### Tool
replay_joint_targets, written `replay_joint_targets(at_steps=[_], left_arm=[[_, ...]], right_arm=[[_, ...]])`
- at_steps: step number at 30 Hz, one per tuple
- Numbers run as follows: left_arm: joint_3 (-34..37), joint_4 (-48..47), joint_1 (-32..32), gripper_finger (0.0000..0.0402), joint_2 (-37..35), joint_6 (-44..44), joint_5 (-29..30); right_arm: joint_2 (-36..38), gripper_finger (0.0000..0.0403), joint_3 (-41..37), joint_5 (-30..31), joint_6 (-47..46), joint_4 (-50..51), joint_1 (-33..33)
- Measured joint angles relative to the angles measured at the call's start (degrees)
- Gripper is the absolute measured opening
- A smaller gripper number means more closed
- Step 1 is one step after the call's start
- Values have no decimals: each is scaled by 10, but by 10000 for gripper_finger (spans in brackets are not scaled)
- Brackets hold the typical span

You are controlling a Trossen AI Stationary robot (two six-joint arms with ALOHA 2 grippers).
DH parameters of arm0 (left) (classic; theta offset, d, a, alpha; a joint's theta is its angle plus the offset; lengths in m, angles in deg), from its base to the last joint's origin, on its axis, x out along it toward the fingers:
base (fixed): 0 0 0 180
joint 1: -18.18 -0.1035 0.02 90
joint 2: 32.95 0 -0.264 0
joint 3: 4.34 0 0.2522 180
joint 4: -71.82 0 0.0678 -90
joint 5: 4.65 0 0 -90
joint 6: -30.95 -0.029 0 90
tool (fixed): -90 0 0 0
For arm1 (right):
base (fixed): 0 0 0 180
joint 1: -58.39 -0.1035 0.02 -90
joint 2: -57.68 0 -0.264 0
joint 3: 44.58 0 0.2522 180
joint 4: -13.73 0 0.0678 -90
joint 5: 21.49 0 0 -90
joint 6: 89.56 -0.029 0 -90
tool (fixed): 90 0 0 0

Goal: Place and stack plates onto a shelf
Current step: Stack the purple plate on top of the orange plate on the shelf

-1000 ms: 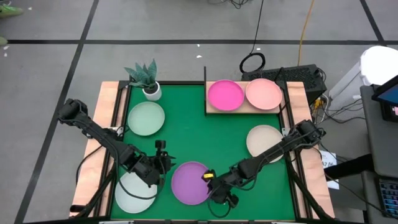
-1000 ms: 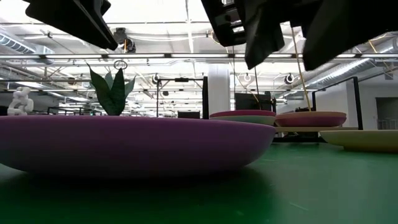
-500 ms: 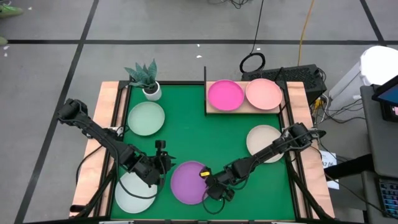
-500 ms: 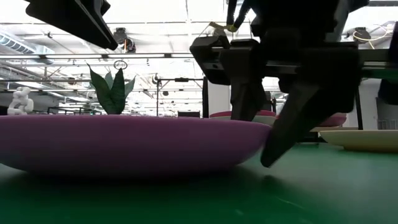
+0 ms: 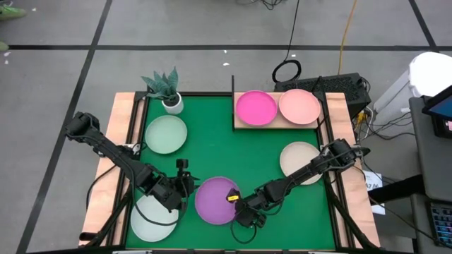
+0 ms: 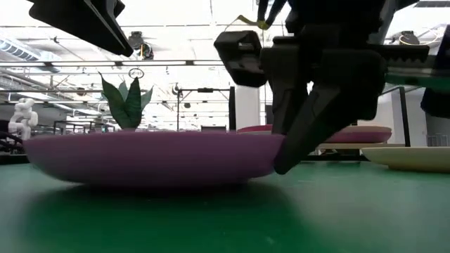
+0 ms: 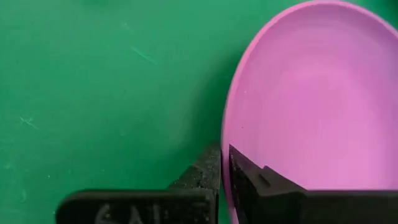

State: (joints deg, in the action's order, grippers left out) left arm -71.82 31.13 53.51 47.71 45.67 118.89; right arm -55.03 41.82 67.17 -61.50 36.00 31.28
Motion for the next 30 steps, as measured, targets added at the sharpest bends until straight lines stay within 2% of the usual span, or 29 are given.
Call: replay_joint_targets(at_steps=[6, 17, 30], left_arm=[[0, -1, 0, 113, 0, 4, 0], [0, 2, 0, 113, 0, 6, 0], [0, 7, 0, 113, 0, 8, 0]], right_arm=[[35, 3, 0, 43, -22, 31, -4], [121, 1, -1, 79, -94, 124, -11], [219, 0, -1, 205, -128, 254, -3]])
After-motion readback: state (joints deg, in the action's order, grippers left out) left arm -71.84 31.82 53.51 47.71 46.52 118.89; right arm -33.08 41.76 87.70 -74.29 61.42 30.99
